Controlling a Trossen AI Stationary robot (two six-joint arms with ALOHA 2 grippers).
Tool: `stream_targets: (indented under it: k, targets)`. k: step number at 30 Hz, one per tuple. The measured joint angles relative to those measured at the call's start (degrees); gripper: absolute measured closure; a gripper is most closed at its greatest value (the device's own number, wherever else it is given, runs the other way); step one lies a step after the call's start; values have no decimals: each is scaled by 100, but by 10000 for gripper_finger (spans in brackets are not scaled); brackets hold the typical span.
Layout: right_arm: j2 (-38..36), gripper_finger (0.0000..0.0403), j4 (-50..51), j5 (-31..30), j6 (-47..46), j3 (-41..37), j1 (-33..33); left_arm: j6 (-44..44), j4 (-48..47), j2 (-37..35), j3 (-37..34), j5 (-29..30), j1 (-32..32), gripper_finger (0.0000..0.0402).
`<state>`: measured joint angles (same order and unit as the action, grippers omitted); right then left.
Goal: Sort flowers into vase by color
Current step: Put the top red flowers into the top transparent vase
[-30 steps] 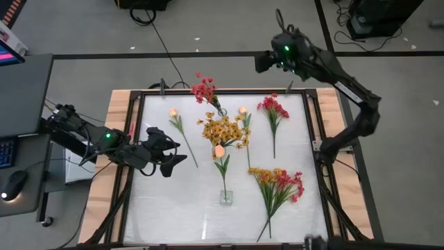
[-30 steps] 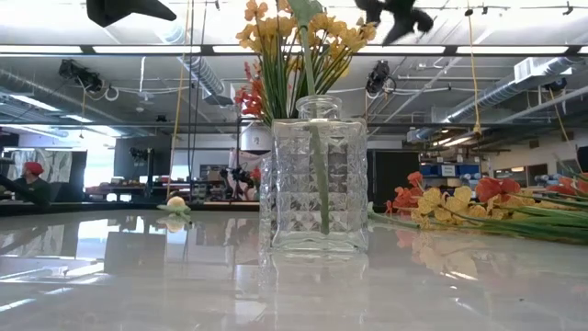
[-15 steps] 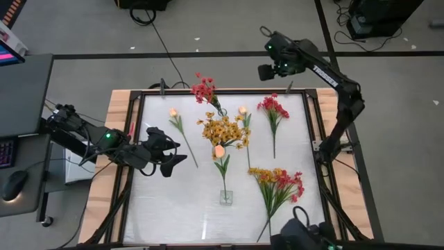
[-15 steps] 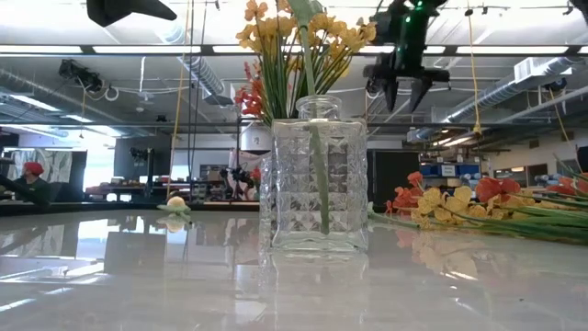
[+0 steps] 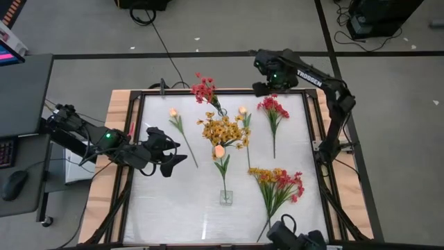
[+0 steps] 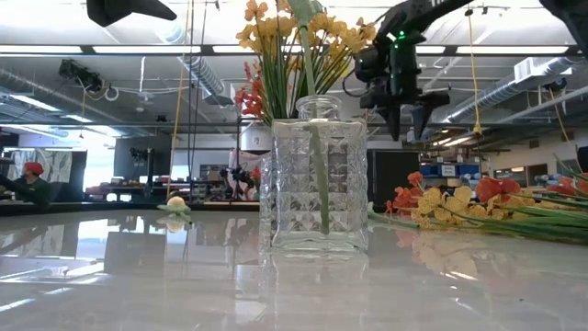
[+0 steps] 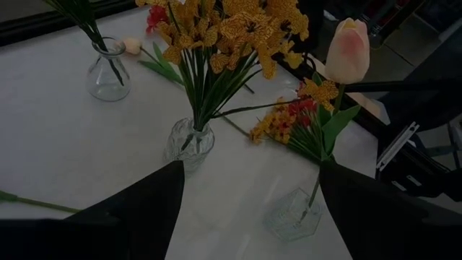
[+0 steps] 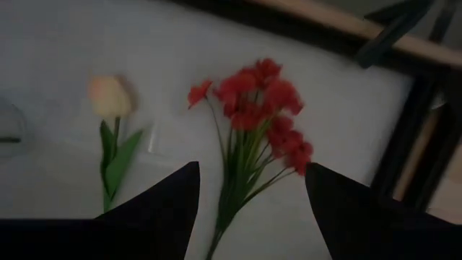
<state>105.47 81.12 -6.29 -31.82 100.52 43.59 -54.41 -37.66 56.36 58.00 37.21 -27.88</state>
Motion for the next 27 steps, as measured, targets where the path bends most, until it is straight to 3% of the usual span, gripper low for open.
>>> stream_targets:
  k: [17, 27]
  targets:
    - [-1873, 142, -2300, 321, -1375, -3669, -720, 0, -1, 0, 0, 0, 0, 74]
    - [-2031, 142, -3300, 291, -2095, -4583, -872, 0, -1, 0, 0, 0, 1, 74]
